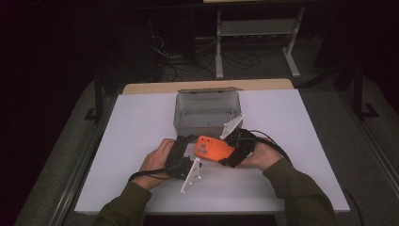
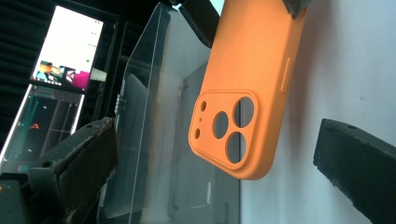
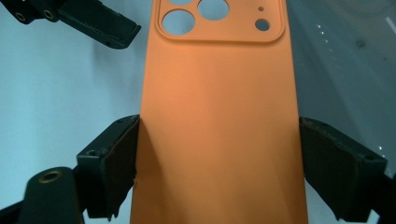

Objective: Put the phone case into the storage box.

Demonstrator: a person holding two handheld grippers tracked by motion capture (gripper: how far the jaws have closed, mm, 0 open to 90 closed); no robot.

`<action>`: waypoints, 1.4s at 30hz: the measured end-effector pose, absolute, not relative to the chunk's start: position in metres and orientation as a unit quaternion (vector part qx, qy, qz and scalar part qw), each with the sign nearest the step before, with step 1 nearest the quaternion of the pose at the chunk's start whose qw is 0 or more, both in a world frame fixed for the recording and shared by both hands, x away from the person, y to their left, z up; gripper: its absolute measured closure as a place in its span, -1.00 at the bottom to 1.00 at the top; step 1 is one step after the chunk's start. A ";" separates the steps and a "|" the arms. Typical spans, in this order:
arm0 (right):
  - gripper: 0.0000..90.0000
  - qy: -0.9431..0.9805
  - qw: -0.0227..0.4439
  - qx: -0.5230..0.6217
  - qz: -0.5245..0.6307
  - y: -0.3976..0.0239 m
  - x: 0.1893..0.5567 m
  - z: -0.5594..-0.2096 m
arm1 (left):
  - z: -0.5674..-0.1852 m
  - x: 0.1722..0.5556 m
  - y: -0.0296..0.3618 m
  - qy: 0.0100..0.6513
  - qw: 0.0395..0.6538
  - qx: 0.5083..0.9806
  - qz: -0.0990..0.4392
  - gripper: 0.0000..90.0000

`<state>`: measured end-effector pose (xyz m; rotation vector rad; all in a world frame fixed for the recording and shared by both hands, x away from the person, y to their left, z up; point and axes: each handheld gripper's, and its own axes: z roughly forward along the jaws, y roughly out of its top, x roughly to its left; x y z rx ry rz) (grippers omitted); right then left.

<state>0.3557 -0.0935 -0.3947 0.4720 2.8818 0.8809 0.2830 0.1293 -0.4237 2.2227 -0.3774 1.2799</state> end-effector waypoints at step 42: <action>-0.65 0.939 0.040 0.165 0.298 -0.080 0.352 -0.389 | -0.435 0.272 0.125 -0.164 0.218 0.799 0.536 -1.00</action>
